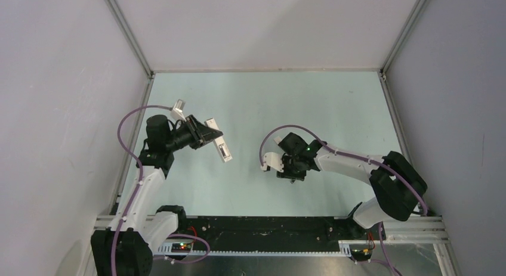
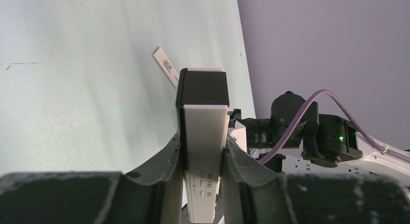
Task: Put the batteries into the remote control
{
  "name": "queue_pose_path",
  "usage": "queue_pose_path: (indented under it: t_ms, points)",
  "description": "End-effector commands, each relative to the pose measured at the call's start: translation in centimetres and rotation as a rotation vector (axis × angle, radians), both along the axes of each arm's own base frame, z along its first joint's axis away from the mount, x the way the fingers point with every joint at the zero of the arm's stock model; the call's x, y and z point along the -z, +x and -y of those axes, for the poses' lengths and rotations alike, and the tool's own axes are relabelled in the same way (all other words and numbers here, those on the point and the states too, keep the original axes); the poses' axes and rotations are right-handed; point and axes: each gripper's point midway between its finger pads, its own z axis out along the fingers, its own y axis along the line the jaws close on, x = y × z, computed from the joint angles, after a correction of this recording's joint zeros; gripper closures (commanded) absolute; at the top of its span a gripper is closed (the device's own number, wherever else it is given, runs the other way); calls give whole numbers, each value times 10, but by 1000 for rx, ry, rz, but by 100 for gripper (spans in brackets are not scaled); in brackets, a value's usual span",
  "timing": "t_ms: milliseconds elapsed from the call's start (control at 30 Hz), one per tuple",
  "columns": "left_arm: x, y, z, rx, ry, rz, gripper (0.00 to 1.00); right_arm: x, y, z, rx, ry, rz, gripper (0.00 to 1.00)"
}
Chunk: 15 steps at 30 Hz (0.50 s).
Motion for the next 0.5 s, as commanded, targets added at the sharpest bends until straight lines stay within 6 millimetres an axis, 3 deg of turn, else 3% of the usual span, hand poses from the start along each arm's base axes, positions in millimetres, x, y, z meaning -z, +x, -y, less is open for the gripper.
queue_pose_path:
  t_ms: [0, 100, 467]
  points:
    - [-25, 2, -1, 22, 4, 96, 99, 10, 10, -4, -52, -27, 50, 67]
    - [-26, 3, -2, 19, 5, 97, 99, 18, 9, 1, -57, -60, 33, 68]
    - [-25, 3, -2, 19, 3, 93, 99, 19, 3, 4, -55, -66, 12, 68]
